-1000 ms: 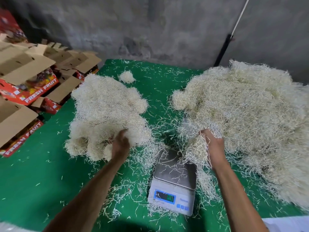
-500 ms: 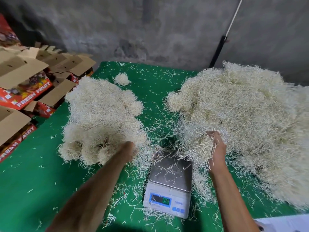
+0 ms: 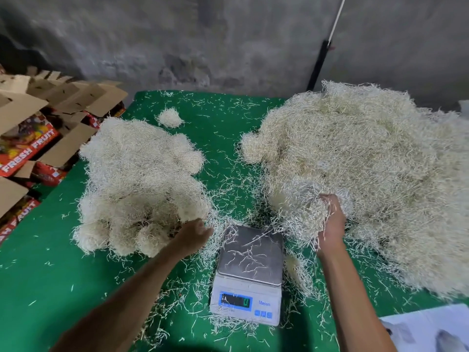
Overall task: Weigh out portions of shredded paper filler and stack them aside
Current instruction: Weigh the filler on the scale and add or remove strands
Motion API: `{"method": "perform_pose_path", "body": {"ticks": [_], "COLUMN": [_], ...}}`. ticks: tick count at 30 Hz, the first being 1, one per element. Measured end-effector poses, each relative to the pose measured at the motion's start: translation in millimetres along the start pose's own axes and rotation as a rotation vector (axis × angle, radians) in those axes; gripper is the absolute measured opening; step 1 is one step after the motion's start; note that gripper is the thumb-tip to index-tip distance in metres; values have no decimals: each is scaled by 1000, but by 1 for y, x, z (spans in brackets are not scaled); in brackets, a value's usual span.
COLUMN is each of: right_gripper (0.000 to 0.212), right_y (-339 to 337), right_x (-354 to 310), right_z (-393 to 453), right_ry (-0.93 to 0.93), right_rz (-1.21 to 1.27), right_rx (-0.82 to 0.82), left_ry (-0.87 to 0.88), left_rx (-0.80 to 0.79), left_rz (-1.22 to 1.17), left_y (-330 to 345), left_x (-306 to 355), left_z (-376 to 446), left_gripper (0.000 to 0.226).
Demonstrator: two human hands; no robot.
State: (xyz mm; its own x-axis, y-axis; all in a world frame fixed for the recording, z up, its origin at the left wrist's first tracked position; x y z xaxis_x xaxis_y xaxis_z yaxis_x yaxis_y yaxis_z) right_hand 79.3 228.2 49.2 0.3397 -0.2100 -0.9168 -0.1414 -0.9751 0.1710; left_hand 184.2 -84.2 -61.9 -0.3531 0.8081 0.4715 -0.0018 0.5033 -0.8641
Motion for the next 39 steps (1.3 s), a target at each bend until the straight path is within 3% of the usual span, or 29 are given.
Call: {"method": "perform_pose_path", "body": {"ticks": [5,6,10,13,16,19,21,23,25,27,29,32,35,39], "right_gripper": [60,58,23,40,32,32,56,82,88,80,73,64,59,54], "right_y": [-3,-1,-6,-8,-6,6,19,27,24,16,9,-1,-8,9], "right_x": [2,-3,-28,-40,-38,-17,9,38,60,79,92,96,94,111], "right_z": [6,4,5,2,-4,-6,-8,-10,-13,-15,-18,-24,-30,-47], "right_ry": [-46,-44,-78,-58,-76,-108,-31,73,125,186,203,-25,-207,-154], "right_rz": [29,22,68,-5,-49,-90,-132,-203,-326,-448,-527,-891,-1126,-1044], "right_rx": [-19,-12,4,1,-45,-202,-425,-632,-707,-668,-594,-466,-310,-446], "left_ry": [-110,-127,33,101,92,-157,-251,-324,-416,-432,-332,-174,-149,-115], "left_rx": [-7,8,43,-27,-160,-290,-276,-238,-284,-339,-319,-184,-67,-140], "left_rz": [-441,-492,-565,-437,-453,-765,-872,-893,-1015,-1159,-1181,-1143,-1016,-862], "left_y": [-19,-28,-56,-44,-11,19,30,34,36,36,33,31,34,40], "left_x": [67,85,142,151,141,122,108,90,74,64,57,45,39,45], "left_z": [46,57,95,100,83,55,37,22,9,-2,-11,-24,-35,-49], "left_gripper": [25,21,52,50,32,27,25,42,63,70,59,28,25,36]}}
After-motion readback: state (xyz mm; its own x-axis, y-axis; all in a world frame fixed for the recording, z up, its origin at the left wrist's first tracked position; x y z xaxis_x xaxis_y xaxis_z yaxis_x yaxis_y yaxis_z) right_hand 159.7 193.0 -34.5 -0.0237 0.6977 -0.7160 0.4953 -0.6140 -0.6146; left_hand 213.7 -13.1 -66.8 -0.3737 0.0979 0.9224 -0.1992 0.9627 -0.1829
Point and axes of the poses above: each hand's wrist, its own z-axis towards the middle knuckle, its own y-axis out of the palm, x = y × z, the point moved 3 cm from there along z, towards the middle knuckle, and after that the axes turned 5 degrees about z, right-handed, at the moved point
